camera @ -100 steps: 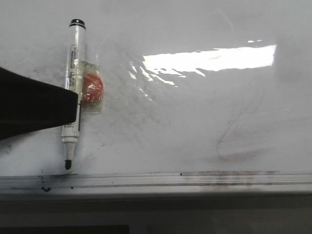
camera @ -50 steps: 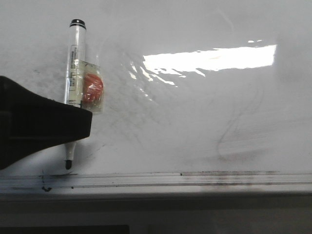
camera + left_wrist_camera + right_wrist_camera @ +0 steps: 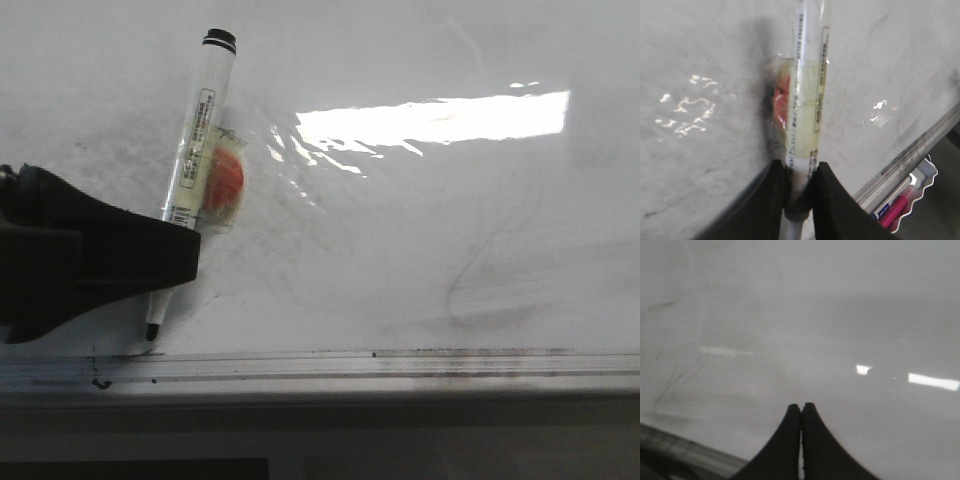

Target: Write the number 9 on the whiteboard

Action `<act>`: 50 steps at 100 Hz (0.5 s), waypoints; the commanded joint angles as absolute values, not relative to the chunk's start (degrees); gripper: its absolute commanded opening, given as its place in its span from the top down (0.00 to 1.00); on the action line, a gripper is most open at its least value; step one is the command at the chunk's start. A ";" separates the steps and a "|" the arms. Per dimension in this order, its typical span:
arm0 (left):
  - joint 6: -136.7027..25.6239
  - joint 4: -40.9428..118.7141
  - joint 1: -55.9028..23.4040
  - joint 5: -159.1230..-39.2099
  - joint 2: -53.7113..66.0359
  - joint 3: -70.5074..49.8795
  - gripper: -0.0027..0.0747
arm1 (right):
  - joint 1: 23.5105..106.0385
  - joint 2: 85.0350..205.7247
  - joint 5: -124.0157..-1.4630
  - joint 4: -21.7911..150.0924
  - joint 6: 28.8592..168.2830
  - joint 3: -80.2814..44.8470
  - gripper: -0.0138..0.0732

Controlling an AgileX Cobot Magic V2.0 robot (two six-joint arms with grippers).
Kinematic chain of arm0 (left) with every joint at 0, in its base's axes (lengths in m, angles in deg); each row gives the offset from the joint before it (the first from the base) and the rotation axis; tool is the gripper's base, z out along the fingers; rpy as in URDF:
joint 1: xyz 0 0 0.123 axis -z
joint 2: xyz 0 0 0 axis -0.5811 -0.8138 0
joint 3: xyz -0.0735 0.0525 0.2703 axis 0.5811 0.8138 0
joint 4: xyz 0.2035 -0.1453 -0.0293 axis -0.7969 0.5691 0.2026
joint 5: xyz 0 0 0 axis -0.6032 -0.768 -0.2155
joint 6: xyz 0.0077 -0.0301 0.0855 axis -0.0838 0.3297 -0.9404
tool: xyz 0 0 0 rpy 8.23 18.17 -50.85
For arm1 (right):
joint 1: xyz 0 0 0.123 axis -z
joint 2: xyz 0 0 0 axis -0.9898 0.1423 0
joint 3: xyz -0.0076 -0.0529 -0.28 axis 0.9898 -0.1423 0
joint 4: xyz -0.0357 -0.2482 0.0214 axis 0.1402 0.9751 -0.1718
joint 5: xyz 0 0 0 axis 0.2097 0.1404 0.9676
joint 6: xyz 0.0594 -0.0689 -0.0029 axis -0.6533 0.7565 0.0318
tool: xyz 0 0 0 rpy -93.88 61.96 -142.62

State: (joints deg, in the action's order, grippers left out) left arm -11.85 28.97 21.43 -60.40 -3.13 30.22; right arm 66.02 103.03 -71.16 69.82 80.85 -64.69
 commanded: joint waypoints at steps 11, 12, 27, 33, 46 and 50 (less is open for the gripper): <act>-11.45 26.87 20.98 -62.90 -2.01 28.09 0.99 | 55.44 109.96 -72.57 70.78 81.63 -57.32 0.91; -11.45 26.48 20.98 -63.43 -1.71 27.75 0.99 | 54.73 110.28 -72.87 70.78 81.63 -57.03 0.91; -11.59 12.71 20.98 -75.10 0.94 21.75 0.99 | 47.48 118.22 -72.67 70.78 84.78 -50.49 0.84; -11.59 6.97 20.98 -79.64 1.39 19.51 0.99 | 44.36 121.38 -72.67 70.78 85.23 -47.21 0.74; -11.59 -2.62 20.98 -82.09 1.93 17.96 0.99 | 38.96 129.04 -72.59 70.78 85.89 -40.69 0.47; -11.59 -4.66 20.98 -81.85 2.36 17.96 0.99 | 37.55 131.30 -72.59 70.78 85.89 -39.00 0.44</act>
State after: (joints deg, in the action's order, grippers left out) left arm -11.85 0.76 21.02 -84.43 0.66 19.96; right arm 40.19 126.86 -76.48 70.40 84.88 -44.12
